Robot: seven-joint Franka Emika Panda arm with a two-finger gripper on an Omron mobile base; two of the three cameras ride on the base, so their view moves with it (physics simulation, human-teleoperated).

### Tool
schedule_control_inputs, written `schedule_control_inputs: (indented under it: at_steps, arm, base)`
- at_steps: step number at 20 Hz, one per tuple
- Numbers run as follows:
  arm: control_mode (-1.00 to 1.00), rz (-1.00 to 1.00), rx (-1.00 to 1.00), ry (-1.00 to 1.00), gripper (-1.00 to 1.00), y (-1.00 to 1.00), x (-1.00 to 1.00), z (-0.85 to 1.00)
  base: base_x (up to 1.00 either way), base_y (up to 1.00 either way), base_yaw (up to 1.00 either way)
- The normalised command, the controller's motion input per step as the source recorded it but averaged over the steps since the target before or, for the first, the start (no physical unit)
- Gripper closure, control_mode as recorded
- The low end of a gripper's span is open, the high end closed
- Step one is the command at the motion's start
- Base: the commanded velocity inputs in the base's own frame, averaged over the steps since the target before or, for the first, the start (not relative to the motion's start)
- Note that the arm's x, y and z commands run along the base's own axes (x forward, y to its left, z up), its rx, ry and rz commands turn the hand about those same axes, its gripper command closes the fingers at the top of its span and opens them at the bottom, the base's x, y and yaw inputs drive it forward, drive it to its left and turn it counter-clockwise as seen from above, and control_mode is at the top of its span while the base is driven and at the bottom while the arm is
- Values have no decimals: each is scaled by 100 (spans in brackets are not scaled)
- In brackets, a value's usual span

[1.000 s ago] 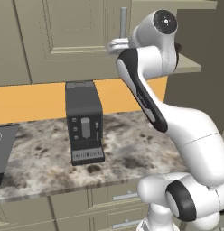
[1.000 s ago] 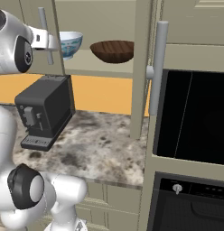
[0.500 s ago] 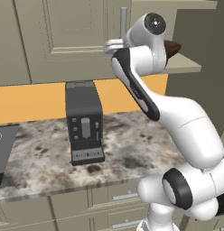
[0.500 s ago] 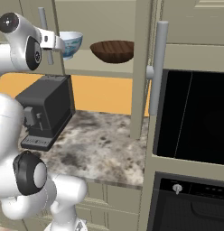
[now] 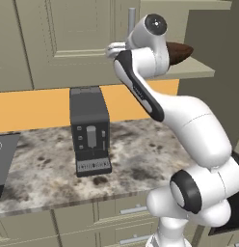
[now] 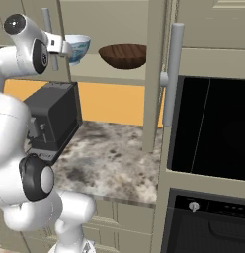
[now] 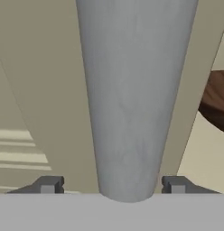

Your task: Move the bowls from the cabinet to the plates on the dining table.

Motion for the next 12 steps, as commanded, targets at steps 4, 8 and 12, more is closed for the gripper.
schedule_control_inputs:
  at_steps: [4,8,12]
  arm:
    - [-100,-2,0,11,100,18,22,0]
    - [-100,-1,0,11,100,16,17,0]
    - [-100,0,0,6,100,29,5,0]
  base:
    - [0,0,0]
    - [0,0,0]
    - [0,0,0]
